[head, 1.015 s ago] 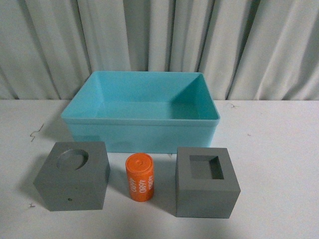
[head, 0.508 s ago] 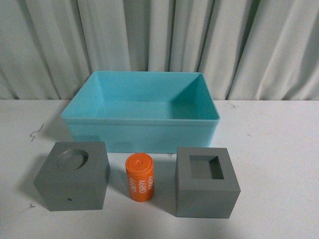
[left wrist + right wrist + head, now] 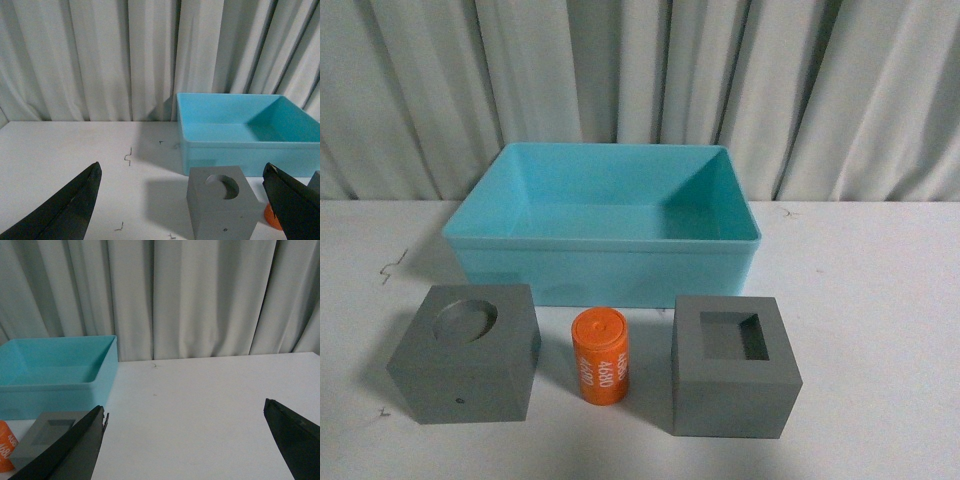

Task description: Place gray and orange parts in blue box

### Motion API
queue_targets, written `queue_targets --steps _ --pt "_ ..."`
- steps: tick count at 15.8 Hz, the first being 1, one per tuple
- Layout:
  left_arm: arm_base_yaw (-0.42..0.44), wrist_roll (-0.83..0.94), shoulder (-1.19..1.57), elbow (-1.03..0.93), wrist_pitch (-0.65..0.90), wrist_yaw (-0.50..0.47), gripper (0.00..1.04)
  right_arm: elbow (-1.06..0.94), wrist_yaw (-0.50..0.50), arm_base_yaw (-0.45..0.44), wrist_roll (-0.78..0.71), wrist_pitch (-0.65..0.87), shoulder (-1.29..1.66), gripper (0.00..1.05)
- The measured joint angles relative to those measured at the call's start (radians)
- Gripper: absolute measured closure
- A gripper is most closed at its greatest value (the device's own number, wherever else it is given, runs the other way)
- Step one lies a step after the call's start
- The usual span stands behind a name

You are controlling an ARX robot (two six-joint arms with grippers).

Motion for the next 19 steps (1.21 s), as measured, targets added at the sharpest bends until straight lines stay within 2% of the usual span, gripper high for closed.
queue_targets --steps 2,3,4,6,7,8,9,12,16,19 --pt "0.0 0.0 0.0 0.0 0.0 0.0 0.07 0.0 0.0 0.0 0.0 0.0 0.0 0.06" --pt "0.0 0.0 0.0 0.0 0.0 0.0 0.07 0.022 0.033 0.01 0.026 -0.085 0.018 0.06" --pt "0.0 0.0 0.0 0.0 0.0 -0.002 0.07 0.113 0.132 0.033 0.11 -0.256 0.185 0.06" --pt "0.0 0.0 0.0 0.0 0.0 0.0 0.07 0.225 0.083 -0.076 0.174 -0.114 0.5 0.06" --pt "0.001 0.0 0.0 0.0 0.0 0.0 0.07 0.286 0.033 -0.097 0.171 -0.008 0.616 0.06" --pt "0.001 0.0 0.0 0.0 0.0 0.0 0.07 0.356 -0.01 -0.08 0.151 0.101 0.755 0.06" --pt "0.001 0.0 0.0 0.0 0.0 0.0 0.07 0.401 -0.024 -0.036 0.126 0.187 0.893 0.06" --pt "0.001 0.0 0.0 0.0 0.0 0.0 0.07 0.473 0.045 0.117 0.121 0.316 1.253 0.06" --pt "0.001 0.0 0.0 0.0 0.0 0.0 0.07 0.562 0.095 0.283 0.175 0.381 1.535 0.06" --pt "0.001 0.0 0.0 0.0 0.0 0.0 0.07 0.611 0.104 0.349 0.217 0.392 1.67 0.06"
